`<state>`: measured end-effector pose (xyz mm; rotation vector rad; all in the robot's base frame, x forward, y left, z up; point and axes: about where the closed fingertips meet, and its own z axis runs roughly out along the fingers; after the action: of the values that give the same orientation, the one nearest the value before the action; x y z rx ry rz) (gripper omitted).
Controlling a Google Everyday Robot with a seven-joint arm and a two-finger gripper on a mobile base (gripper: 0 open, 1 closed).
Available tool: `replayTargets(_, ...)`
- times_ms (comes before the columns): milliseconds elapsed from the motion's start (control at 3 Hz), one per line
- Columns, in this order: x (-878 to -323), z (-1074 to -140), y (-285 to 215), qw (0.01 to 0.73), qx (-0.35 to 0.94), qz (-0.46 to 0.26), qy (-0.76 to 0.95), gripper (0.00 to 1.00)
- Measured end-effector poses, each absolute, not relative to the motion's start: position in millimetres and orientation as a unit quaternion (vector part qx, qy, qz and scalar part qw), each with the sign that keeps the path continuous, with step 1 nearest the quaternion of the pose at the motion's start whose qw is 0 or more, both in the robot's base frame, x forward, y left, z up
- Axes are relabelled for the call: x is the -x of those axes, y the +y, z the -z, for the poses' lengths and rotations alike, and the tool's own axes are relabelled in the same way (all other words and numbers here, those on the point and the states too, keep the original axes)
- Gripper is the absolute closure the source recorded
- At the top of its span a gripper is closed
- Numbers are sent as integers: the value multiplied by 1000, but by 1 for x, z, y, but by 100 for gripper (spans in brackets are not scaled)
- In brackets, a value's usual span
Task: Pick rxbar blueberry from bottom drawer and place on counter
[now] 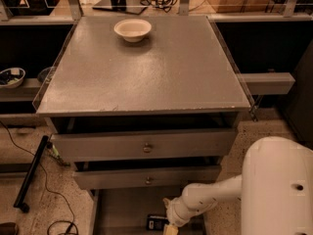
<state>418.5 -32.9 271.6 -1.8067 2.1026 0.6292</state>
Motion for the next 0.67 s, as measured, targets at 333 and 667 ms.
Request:
replayTargets(333,-440,-238,-41,146,607,-218,750,0)
replayTargets(667,-440,-238,-41,146,607,-218,750,0)
